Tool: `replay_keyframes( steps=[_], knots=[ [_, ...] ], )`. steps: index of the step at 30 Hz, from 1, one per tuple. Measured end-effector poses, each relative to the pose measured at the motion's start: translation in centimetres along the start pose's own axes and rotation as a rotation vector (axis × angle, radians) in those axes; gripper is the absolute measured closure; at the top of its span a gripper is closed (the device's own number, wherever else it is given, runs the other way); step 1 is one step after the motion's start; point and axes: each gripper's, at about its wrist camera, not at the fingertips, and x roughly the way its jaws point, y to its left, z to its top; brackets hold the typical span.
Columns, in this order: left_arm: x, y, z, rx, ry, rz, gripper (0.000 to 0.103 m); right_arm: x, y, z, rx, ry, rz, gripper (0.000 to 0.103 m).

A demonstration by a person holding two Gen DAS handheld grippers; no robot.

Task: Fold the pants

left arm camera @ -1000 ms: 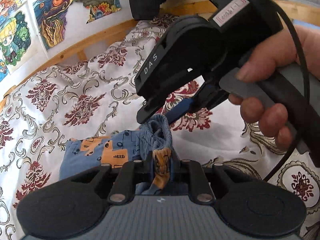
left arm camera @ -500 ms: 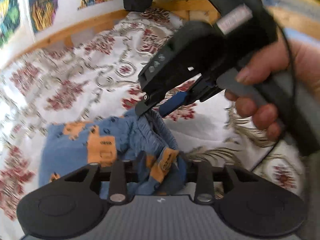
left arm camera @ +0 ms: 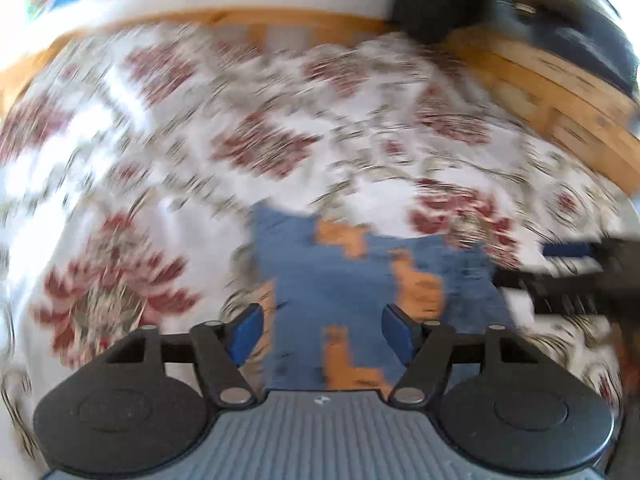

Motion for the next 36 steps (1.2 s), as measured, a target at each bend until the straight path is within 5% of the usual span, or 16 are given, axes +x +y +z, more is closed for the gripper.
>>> replay_keyframes(
  steps=[3, 6, 10, 15, 20, 22, 24, 27, 30, 33, 36],
  knots=[
    [1.1, 2.2, -1.7, -0.109, 0.070, 0.058, 0.035, 0.3, 0.5, -1.3, -0.020, 0.038, -0.015, 0.024],
    [2.1, 2.7, -3.0, -0.094, 0.129, 0.081, 0.034, 0.0, 0.8, -1.7, -0.066, 0.034, -0.047, 0.022],
    [1.8, 2.2, -3.5, 0.002, 0.109, 0.133, 0.027, -0.7, 0.9, -2.3, -0.096, 0.027, -0.079, 0.014],
    [0.8, 3.3, -3.2, -0.085, 0.134, 0.103, 0.022, -3.2, 1.2, -2.4, -0.124, -0.046, -0.148, 0.013],
    [-3.2, 3.4, -1.9, -0.068, -0.003, 0.142, 0.022, -5.3, 1.6, -1.6, -0.161, -0.209, 0.004, 0.021],
    [-4.2, 3.2, -0.3, -0.049, -0.087, 0.078, 0.022, -4.7, 2.5, -0.8, -0.262, -0.230, 0.078, 0.035],
    [-3.8, 2.4, 1.9, 0.012, -0.122, -0.002, 0.023, -4.1, 3.0, -0.1, -0.344, -0.226, 0.197, 0.062],
    [-1.8, 1.1, 3.9, 0.121, -0.132, -0.173, 0.025, -2.5, 2.9, 0.4, -0.380, -0.202, 0.299, 0.066],
    [2.1, 0.4, 4.6, 0.182, -0.026, -0.338, 0.033, -0.3, 2.1, 0.6, -0.340, -0.159, 0.289, 0.066],
    [5.5, 0.6, 4.2, 0.229, 0.019, -0.313, 0.041, 1.4, 1.1, 0.8, -0.266, -0.116, 0.277, 0.066],
    [8.4, 2.4, 3.7, 0.164, 0.044, -0.256, 0.051, 1.9, 0.4, 0.8, -0.229, -0.109, 0.279, 0.066]
  ],
)
